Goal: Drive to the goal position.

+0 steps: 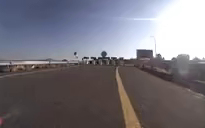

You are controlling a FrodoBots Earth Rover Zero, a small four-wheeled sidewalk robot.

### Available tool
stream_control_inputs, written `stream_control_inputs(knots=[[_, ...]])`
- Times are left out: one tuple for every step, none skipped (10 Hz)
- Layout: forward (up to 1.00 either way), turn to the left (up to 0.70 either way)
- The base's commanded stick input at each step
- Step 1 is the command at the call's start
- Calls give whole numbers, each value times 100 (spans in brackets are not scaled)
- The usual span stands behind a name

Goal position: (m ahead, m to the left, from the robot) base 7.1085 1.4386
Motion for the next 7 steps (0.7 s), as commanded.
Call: stream_control_inputs(knots=[[70,-10],[70,0],[70,0],[70,0],[70,0],[70,0],[70,0]])
